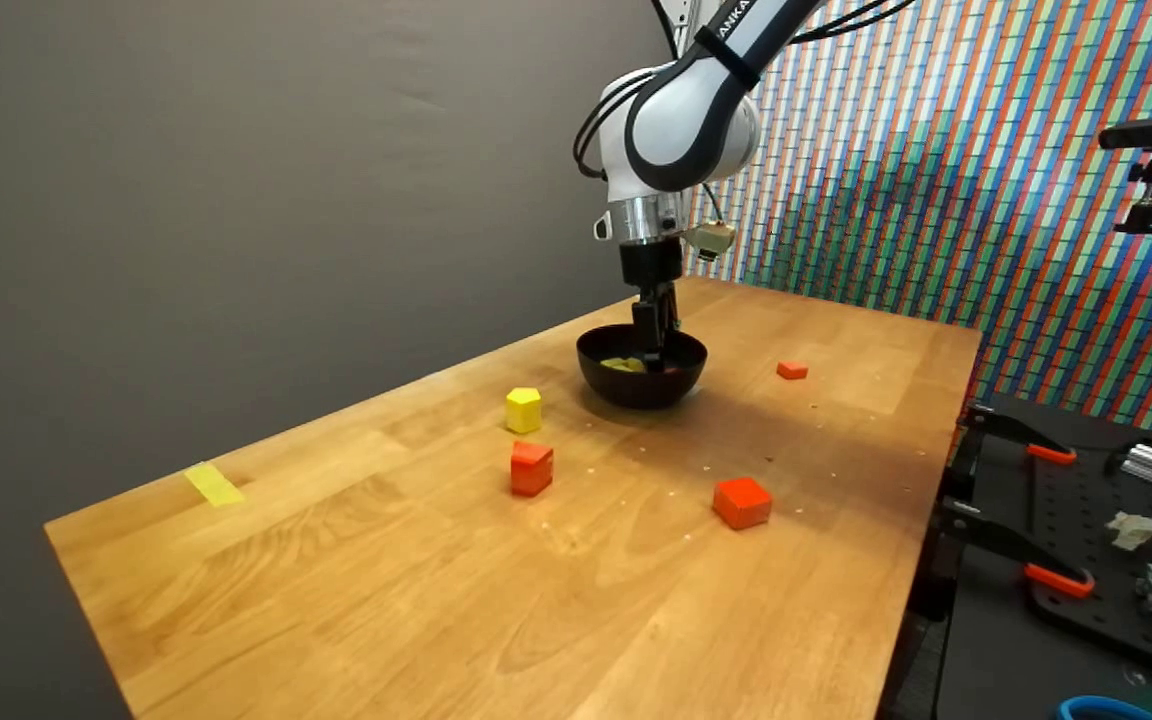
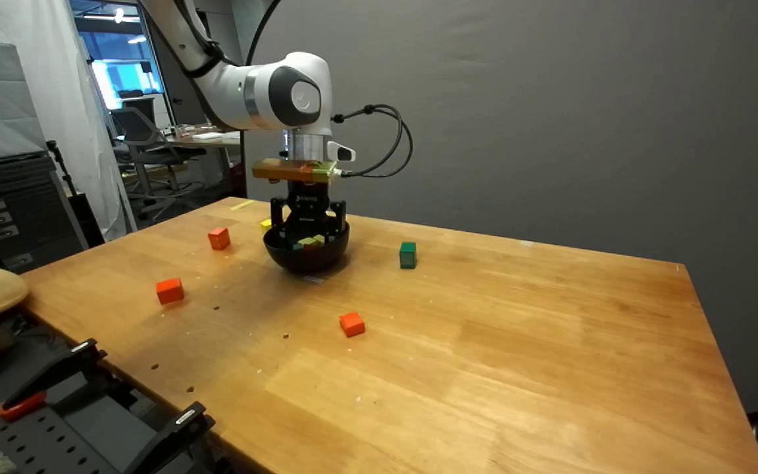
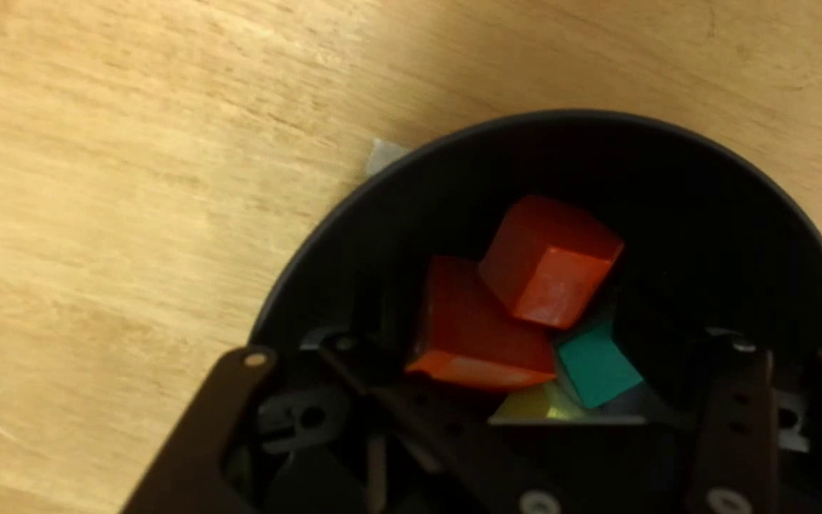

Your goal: Remove the cubes from the bowl

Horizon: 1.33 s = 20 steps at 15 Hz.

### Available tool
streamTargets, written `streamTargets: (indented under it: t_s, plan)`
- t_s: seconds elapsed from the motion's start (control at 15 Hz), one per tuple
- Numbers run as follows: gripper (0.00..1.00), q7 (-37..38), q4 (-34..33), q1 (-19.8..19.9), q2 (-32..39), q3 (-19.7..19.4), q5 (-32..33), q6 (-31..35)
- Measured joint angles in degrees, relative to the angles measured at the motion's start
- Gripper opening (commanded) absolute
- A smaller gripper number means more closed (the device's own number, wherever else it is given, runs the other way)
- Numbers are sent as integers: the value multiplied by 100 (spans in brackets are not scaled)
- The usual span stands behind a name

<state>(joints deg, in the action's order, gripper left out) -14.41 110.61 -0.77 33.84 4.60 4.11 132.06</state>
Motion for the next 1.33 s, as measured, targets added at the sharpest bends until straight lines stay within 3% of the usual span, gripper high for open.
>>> streamTargets:
  t_s: [0.67,1.33]
  plan:
    - [65,-142,-33,97,59,119,-220,-4]
    - [71,-151,-273,86,-17,144,-216,175]
